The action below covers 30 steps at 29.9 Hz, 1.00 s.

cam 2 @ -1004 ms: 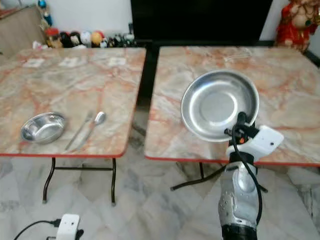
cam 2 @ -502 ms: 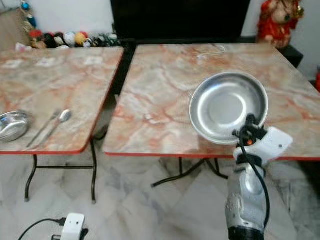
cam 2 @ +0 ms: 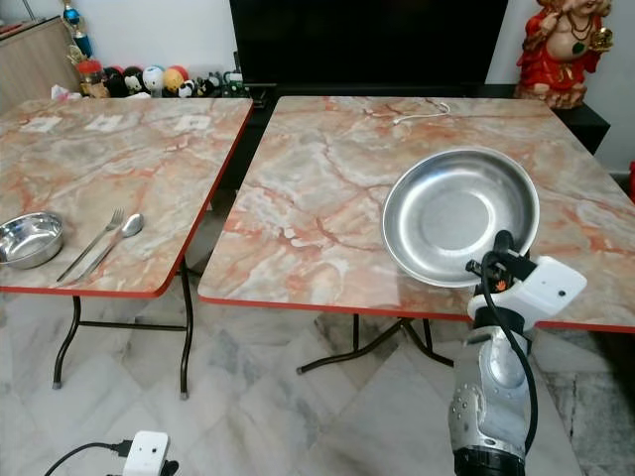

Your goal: Setting the table

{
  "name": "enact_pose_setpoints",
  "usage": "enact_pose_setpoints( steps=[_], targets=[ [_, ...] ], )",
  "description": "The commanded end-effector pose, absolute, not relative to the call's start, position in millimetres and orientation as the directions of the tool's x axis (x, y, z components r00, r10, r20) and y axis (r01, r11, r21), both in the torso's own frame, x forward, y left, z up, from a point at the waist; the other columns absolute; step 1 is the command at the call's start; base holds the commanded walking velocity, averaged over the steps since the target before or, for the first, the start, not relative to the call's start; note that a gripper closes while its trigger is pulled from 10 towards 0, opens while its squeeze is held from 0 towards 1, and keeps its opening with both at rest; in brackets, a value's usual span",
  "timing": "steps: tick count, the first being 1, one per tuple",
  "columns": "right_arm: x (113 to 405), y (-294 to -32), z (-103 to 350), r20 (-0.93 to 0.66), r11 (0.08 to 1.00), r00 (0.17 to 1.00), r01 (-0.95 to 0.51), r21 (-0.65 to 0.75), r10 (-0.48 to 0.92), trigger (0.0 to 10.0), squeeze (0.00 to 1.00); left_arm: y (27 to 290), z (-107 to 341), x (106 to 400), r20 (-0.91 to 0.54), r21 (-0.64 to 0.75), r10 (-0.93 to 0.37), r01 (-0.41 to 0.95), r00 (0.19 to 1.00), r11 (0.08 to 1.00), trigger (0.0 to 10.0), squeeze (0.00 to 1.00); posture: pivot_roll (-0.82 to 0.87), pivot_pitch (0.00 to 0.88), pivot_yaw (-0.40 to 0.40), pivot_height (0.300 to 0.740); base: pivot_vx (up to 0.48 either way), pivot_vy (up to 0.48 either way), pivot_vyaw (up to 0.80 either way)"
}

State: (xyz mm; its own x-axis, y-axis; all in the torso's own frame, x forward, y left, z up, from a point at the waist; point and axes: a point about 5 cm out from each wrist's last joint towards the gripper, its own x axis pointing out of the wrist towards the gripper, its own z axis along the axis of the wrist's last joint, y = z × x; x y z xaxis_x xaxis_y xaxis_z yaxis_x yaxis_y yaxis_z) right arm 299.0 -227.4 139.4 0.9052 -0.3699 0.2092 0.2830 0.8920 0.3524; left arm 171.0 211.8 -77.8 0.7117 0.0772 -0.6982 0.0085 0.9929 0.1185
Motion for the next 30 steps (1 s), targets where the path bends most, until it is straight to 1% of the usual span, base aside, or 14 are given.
enact_pose_setpoints(
  steps=[1,2,8,13,19,23,25,29,30],
  targets=[
    [304,-224,144,0.216,0.893,0.907,0.269,0.361,-0.361,10.0,0.0,217,-76,172,-0.693,0.125,0.084,0.004,0.716,0.992,10.0,0.0,-0.02,0.002,0.013,0.74,0.356,0.0,0.0],
    [304,-223,144,0.21,0.892,0.909,0.27,0.361,-0.36,10.0,0.0,218,-76,172,-0.693,0.124,0.085,0.003,0.716,0.992,10.0,0.0,-0.02,0.002,0.012,0.74,0.356,0.0,0.0],
    [304,-226,145,0.218,0.886,0.901,0.279,0.37,-0.374,10.0,0.0,217,-76,171,-0.694,0.123,0.084,0.002,0.715,0.992,10.0,0.0,-0.03,0.0,0.014,0.74,0.354,0.0,-0.77],
    [304,-225,144,0.215,0.888,0.9,0.289,0.359,-0.38,10.0,0.0,214,-77,170,-0.696,0.122,0.078,0.01,0.714,0.993,10.0,0.0,-0.03,0.0,0.014,0.74,0.0,0.0,0.0],
    [305,-228,138,0.169,0.87,0.896,0.328,0.368,-0.409,10.0,0.0,212,-78,169,-0.698,0.118,0.071,0.017,0.713,0.993,10.0,0.0,-0.03,0.0,0.01,0.74,0.0,0.0,0.0],
    [302,-234,132,0.115,0.836,0.882,0.382,0.393,-0.457,10.0,0.0,212,-79,167,-0.702,0.118,0.067,0.022,0.709,0.993,10.0,0.0,-0.03,0.0,0.008,0.74,0.0,0.0,0.0],
    [300,-238,123,0.047,0.785,0.87,0.419,0.456,-0.491,10.0,0.0,212,-79,167,-0.705,0.118,0.065,0.026,0.706,0.993,10.0,0.0,-0.03,0.0,0.009,0.74,0.0,0.0,0.0],
    [302,-241,116,-0.014,0.728,0.856,0.448,0.518,-0.516,10.0,0.0,213,-80,166,-0.707,0.119,0.065,0.028,0.704,0.993,10.0,0.0,-0.03,0.0,0.011,0.74,0.0,0.0,0.0],
    [303,-241,115,-0.026,0.725,0.854,0.456,0.515,-0.519,10.0,0.0,213,-80,166,-0.707,0.119,0.065,0.029,0.704,0.992,10.0,0.0,-0.03,0.0,0.012,0.74,0.0,0.0,0.0]
  ],
)
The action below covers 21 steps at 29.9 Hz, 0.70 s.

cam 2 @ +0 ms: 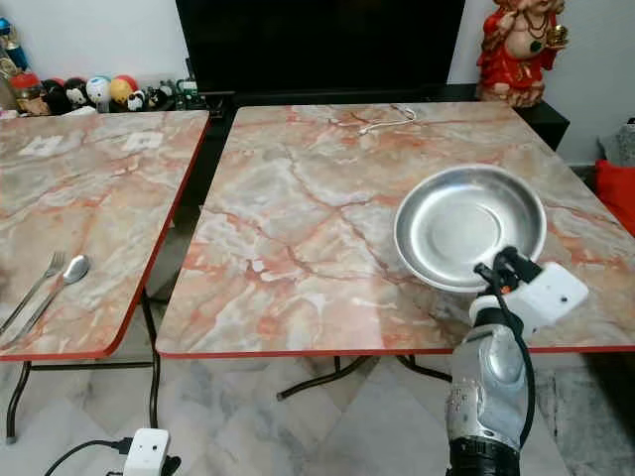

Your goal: Setting the table

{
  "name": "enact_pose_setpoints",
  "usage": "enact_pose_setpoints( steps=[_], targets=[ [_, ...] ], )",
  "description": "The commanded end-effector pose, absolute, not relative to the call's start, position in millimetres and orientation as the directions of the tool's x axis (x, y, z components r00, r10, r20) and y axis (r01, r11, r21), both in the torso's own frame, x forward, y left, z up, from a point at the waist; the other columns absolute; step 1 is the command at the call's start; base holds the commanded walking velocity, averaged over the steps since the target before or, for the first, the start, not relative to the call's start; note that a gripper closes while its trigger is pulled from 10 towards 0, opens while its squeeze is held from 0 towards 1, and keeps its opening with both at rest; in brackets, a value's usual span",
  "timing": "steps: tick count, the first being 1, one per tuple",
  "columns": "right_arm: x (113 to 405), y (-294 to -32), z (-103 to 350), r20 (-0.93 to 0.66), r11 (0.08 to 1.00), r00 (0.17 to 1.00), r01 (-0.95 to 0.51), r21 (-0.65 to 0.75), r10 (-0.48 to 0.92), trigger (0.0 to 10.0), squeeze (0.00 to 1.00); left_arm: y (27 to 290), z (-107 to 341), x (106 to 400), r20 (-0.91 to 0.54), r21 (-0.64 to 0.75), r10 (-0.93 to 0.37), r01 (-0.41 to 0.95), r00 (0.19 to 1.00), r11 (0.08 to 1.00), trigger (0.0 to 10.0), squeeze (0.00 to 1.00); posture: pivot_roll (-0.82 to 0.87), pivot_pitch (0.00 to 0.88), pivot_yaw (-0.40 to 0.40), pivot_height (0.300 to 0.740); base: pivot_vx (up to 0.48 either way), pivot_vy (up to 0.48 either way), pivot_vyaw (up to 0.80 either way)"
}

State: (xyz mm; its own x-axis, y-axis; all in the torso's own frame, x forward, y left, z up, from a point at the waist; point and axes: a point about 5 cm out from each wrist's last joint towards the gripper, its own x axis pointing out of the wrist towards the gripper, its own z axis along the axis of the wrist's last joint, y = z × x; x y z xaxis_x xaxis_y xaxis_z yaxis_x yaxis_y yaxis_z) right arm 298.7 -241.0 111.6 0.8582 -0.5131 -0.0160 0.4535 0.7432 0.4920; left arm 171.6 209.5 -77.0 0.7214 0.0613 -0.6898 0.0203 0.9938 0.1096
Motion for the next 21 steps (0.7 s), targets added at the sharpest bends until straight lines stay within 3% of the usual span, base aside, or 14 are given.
enact_pose_setpoints(
  steps=[1,21],
  targets=[
    [306,-242,114,-0.043,0.718,0.85,0.469,0.515,-0.525,10.0,0.0,213,-79,166,-0.708,0.12,0.065,0.029,0.704,0.992,10.0,0.0,-0.03,0.0,0.012,0.74,0.0,0.0,0.0],
    [331,-233,96,-0.273,0.629,0.825,0.558,0.541,-0.496,10.0,0.0,218,-79,166,-0.707,0.125,0.085,0.006,0.703,0.992,10.0,0.0,-0.01,0.002,0.01,0.74,0.0,0.0,0.0]
  ],
)
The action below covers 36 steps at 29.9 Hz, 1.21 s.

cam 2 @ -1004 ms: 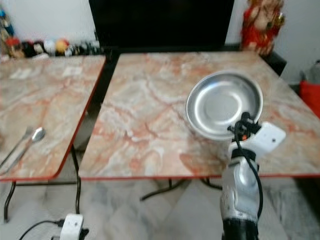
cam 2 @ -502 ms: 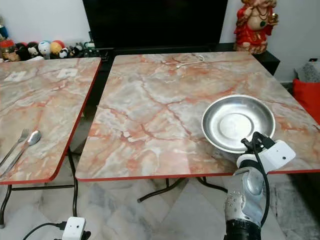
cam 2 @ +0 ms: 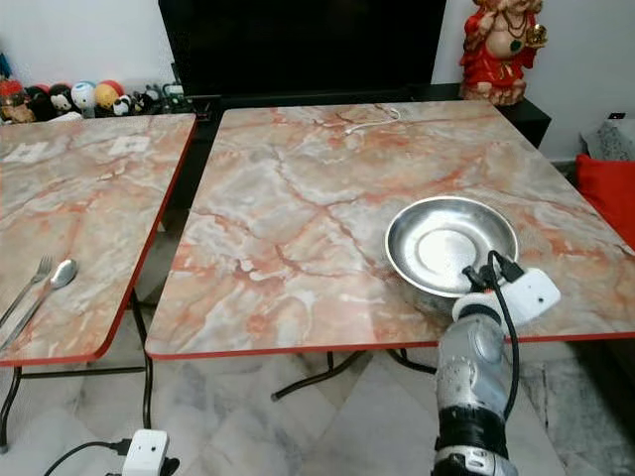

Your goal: Setting the table

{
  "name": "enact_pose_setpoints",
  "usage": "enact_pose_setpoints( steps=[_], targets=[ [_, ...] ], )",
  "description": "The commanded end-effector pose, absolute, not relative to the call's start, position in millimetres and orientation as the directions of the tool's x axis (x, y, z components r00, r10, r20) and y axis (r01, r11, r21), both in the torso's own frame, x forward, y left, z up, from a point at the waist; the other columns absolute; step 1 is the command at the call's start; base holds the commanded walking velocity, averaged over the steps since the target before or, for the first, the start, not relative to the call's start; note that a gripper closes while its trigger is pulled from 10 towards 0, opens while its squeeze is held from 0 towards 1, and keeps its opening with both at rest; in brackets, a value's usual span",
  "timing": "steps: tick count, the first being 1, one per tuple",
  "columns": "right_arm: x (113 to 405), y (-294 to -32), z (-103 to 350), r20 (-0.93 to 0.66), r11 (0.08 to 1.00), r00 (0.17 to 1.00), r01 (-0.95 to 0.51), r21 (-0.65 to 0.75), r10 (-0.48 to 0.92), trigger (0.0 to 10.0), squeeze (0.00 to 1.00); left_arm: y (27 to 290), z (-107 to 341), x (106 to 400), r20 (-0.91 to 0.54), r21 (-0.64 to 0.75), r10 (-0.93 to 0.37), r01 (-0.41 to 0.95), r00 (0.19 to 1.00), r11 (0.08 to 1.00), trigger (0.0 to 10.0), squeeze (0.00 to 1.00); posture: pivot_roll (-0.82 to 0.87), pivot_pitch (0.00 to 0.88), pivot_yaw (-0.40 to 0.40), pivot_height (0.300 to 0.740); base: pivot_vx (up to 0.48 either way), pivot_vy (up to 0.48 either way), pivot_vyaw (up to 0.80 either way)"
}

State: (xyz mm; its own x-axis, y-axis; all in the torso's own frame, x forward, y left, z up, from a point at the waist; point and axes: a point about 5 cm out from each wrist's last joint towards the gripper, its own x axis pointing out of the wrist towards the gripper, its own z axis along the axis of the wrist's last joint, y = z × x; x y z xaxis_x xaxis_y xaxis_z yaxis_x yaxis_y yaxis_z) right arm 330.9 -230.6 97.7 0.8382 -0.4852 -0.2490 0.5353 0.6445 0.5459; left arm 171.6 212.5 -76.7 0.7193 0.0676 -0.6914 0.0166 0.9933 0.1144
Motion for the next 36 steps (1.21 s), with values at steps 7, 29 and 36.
enact_pose_setpoints(
  steps=[7,29,36],
  targets=[
    [331,-233,89,-0.321,0.58,0.79,0.605,0.545,-0.523,10.0,0.0,218,-79,165,-0.709,0.125,0.088,0.002,0.7,0.992,10.0,0.0,0.0,0.008,0.01,0.74,0.0,0.0,0.0],
    [329,-229,80,-0.357,0.564,0.772,0.631,0.533,-0.526,10.0,0.53,218,-80,165,-0.715,0.123,0.082,0.01,0.694,0.992,10.0,0.0,0.0,0.016,0.012,0.74,0.0,0.0,0.0],
    [327,-226,80,-0.36,0.559,0.77,0.633,0.536,-0.527,10.0,0.69,218,-80,164,-0.717,0.121,0.081,0.01,0.692,0.993,10.0,0.0,0.0,0.013,0.01,0.74,0.0,0.0,0.0]
  ],
)
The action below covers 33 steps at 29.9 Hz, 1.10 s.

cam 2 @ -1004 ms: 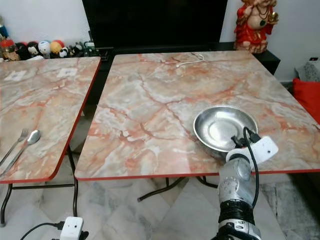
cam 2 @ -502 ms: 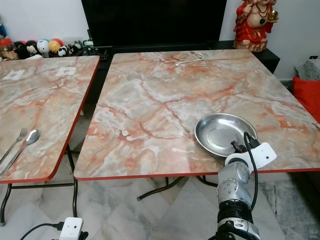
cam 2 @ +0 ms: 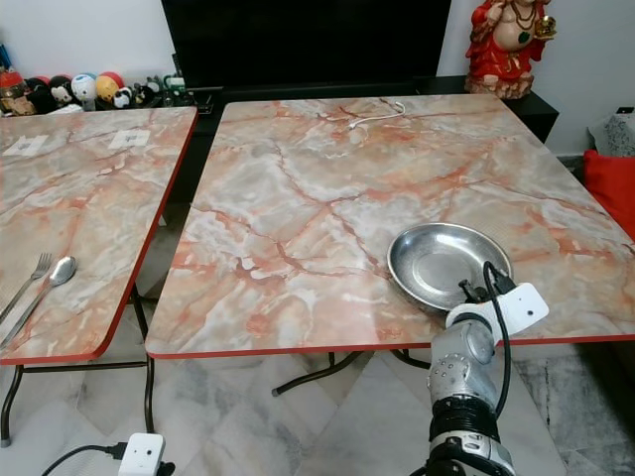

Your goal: Setting the table

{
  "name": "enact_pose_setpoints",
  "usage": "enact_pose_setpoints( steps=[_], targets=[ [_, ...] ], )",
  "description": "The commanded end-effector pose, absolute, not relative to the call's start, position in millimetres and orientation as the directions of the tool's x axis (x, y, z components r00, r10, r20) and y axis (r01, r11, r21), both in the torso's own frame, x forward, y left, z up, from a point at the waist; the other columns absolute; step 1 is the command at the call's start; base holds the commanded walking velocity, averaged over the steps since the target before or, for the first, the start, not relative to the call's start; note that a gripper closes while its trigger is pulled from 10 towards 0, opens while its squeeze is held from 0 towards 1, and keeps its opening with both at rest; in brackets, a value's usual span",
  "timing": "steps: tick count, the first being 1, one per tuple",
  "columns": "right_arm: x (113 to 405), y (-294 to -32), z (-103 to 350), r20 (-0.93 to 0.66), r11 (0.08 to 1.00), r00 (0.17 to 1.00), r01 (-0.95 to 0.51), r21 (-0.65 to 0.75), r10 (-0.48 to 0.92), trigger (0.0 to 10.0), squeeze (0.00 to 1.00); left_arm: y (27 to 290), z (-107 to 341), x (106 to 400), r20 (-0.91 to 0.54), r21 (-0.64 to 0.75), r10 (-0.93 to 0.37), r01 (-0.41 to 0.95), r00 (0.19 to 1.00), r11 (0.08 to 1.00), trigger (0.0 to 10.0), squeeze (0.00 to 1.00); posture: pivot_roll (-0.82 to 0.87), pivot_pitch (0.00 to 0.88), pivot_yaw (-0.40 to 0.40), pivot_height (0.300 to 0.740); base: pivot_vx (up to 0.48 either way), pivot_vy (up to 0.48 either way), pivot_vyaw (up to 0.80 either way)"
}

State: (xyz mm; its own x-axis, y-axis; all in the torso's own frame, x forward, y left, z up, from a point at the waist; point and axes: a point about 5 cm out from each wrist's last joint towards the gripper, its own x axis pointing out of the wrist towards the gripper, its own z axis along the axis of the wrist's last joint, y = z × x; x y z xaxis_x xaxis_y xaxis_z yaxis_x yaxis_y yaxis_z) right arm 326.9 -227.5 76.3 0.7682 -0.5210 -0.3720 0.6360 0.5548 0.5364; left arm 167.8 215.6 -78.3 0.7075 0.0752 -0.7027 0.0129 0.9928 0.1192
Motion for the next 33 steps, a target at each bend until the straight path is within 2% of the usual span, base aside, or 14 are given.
enact_pose_setpoints(
  steps=[1,3,5,6,7,8,16,26,33],
  targets=[
    [327,-226,80,-0.359,0.559,0.77,0.632,0.536,-0.527,10.0,0.69,218,-80,164,-0.717,0.122,0.081,0.01,0.692,0.993,10.0,0.0,0.0,0.013,0.01,0.74,0.0,0.0,0.0],
    [327,-225,80,-0.358,0.559,0.77,0.632,0.536,-0.528,10.0,0.69,218,-80,164,-0.717,0.121,0.081,0.009,0.692,0.993,10.0,0.0,0.0,0.013,0.01,0.74,0.0,0.0,0.0],
    [324,-227,80,-0.351,0.559,0.767,0.636,0.533,-0.537,10.0,0.63,218,-80,164,-0.718,0.121,0.081,0.009,0.692,0.993,10.0,0.0,0.0,0.012,0.008,0.74,0.0,0.0,0.0],
    [323,-227,81,-0.346,0.557,0.763,0.639,0.53,-0.546,10.0,0.5,218,-80,164,-0.718,0.121,0.082,0.008,0.692,0.993,10.0,0.0,0.0,0.011,0.008,0.74,0.0,0.0,0.0],
    [323,-227,81,-0.346,0.557,0.763,0.639,0.53,-0.546,10.0,0.5,218,-80,164,-0.718,0.121,0.082,0.008,0.692,0.993,10.0,0.0,0.0,0.011,0.008,0.74,0.0,0.0,0.0],
    [320,-229,84,-0.328,0.559,0.758,0.642,0.525,-0.564,10.0,0.0,218,-80,164,-0.718,0.121,0.081,0.008,0.692,0.993,10.0,0.0,0.0,0.01,0.008,0.74,0.0,0.0,0.0],
    [310,-235,86,-0.322,0.54,0.728,0.673,0.506,-0.605,10.0,0.0,217,-80,165,-0.719,0.12,0.073,0.02,0.691,0.993,10.0,0.0,-0.01,0.008,0.008,0.74,0.0,0.0,0.0],
    [315,-223,81,-0.38,0.598,0.77,0.637,0.486,-0.512,10.0,0.0,216,-80,166,-0.724,0.122,0.072,0.024,0.686,0.992,10.0,0.0,-0.01,0.002,0.004,0.74,0.0,0.0,0.0],
    [311,-224,79,-0.394,0.604,0.766,0.643,0.471,-0.508,10.0,0.0,218,-82,163,-0.733,0.123,0.076,0.021,0.676,0.992,10.0,0.0,-0.01,0.005,0.005,0.74,0.0,0.0,0.0]
  ],
)
